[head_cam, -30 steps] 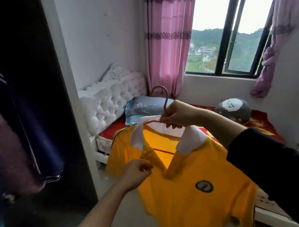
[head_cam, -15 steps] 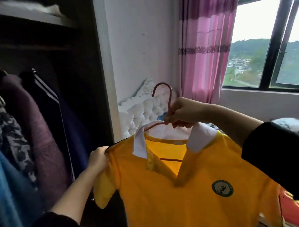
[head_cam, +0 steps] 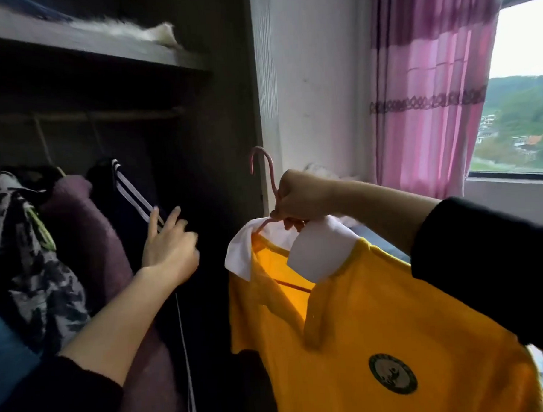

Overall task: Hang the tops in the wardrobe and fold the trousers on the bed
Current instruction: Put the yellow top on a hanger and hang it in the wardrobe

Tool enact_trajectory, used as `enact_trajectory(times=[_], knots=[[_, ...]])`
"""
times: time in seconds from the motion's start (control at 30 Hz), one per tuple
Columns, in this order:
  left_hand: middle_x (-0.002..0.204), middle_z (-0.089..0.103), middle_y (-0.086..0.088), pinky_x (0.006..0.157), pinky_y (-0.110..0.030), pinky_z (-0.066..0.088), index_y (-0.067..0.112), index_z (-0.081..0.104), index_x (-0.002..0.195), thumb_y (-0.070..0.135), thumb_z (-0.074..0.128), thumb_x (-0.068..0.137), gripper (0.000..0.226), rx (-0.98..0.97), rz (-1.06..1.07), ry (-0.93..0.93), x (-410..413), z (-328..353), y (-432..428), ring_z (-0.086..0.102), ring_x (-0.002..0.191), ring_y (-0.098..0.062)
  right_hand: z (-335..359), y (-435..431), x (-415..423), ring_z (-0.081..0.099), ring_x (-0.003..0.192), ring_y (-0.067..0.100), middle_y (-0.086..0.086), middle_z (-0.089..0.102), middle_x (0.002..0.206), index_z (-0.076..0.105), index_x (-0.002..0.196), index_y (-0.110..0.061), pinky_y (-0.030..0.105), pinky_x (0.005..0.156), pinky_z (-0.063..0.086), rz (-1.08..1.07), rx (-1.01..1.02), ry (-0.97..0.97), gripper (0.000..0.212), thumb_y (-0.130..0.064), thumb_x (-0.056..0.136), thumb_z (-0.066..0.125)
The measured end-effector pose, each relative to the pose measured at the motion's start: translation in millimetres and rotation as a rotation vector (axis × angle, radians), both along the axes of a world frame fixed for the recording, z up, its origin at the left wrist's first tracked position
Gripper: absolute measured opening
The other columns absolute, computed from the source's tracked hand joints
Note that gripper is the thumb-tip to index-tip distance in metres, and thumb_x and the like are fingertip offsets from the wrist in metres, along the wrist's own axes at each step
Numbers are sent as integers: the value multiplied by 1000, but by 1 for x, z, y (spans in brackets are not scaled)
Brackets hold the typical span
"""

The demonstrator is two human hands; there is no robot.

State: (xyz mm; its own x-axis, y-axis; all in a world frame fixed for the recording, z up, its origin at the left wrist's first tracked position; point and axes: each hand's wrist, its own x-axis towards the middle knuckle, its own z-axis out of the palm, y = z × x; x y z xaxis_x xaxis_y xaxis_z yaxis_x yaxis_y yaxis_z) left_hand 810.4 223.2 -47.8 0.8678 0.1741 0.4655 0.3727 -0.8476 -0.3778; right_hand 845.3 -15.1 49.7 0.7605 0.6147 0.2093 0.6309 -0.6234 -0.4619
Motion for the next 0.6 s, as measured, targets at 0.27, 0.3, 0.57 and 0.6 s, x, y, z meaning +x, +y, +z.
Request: enact_trajectory(times=[0.27,0.3,0.57,0.6], knots=[[154,28,-4,117,-45,-3,27,49,136,44,49,90,49,-258,18,-256,17,66,63,5,147,-23,29,110,61,62,71,16,4,59,77,56,83,-11,17,53,47,75,117,-169,10,-11,89,66],[156,25,-5,117,-45,-3,27,46,138,45,50,90,51,-281,24,-272,20,71,70,5,147,-23,32,123,67,62,71,17,3,58,77,54,79,-13,18,53,47,85,128,-174,14,-10,88,65],[159,0,-12,118,-42,-2,25,12,151,47,58,86,82,-257,143,-336,39,120,124,-3,146,-28,59,214,116,65,89,25,11,62,93,55,88,-12,31,70,54,167,292,-50,6,-9,91,59],[158,5,-14,118,-43,2,23,10,151,48,58,86,85,-243,166,-352,42,127,129,2,145,-30,63,224,122,64,87,25,10,62,93,55,89,-12,30,68,53,171,308,-46,5,-9,91,58]])
